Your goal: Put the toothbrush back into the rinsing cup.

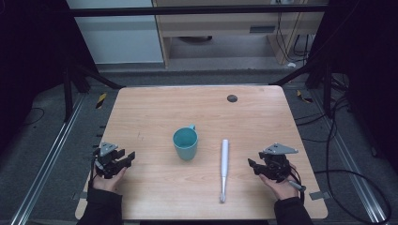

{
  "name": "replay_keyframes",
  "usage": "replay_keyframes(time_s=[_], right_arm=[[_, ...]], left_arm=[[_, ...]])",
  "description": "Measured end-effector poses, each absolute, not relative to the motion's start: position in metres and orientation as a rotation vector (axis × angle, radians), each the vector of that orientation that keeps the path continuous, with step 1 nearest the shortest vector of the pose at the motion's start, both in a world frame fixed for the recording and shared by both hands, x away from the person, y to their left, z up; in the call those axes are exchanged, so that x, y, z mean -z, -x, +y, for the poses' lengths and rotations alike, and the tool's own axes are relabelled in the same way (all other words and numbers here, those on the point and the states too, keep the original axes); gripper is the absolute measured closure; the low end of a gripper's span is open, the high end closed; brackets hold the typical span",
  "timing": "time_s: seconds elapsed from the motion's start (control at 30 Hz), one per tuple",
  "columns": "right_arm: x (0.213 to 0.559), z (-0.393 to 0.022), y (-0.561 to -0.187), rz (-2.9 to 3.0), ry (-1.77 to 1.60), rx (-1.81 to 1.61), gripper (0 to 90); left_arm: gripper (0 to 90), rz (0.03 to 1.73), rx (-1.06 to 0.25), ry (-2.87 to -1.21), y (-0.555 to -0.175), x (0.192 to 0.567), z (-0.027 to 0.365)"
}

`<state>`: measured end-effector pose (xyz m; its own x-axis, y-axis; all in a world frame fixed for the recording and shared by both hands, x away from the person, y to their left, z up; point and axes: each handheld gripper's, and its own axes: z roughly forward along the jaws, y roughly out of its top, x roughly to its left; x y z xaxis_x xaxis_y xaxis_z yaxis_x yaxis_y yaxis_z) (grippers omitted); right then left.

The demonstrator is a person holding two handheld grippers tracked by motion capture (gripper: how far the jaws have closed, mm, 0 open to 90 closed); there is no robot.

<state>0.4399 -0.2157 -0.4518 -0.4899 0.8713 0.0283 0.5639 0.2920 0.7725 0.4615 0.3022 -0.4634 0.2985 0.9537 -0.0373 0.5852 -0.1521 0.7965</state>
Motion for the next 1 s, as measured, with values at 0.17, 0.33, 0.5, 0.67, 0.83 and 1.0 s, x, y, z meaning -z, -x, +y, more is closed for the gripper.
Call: replay_keyframes(time_s=[0.17, 0.33, 0.5, 0.67, 0.83, 1.0], right_arm=[[0.453, -0.200, -0.436, 2.256, -1.242, -1.067, 62.2], [0.456, -0.191, -0.434, 2.304, -1.216, -1.063, 69.3], [0.459, -0.183, -0.433, 2.356, -1.199, -1.066, 78.5], [0.463, -0.172, -0.431, 2.432, -1.150, -1.042, 88.0], [0.466, -0.163, -0.430, 2.496, -1.122, -1.018, 90.0], [0.470, -0.154, -0.429, 2.543, -1.098, -1.013, 90.0]], left_arm=[[52.8, 1.379, -0.641, -1.844, -0.461, 0.463, 0.301], [52.9, 1.373, -0.640, -1.849, -0.461, 0.462, 0.300], [52.8, 1.369, -0.637, -1.864, -0.461, 0.463, 0.298], [52.9, 1.368, -0.632, -1.866, -0.461, 0.463, 0.298], [52.9, 1.364, -0.629, -1.870, -0.461, 0.463, 0.297], [52.8, 1.356, -0.626, -1.879, -0.461, 0.463, 0.296]])
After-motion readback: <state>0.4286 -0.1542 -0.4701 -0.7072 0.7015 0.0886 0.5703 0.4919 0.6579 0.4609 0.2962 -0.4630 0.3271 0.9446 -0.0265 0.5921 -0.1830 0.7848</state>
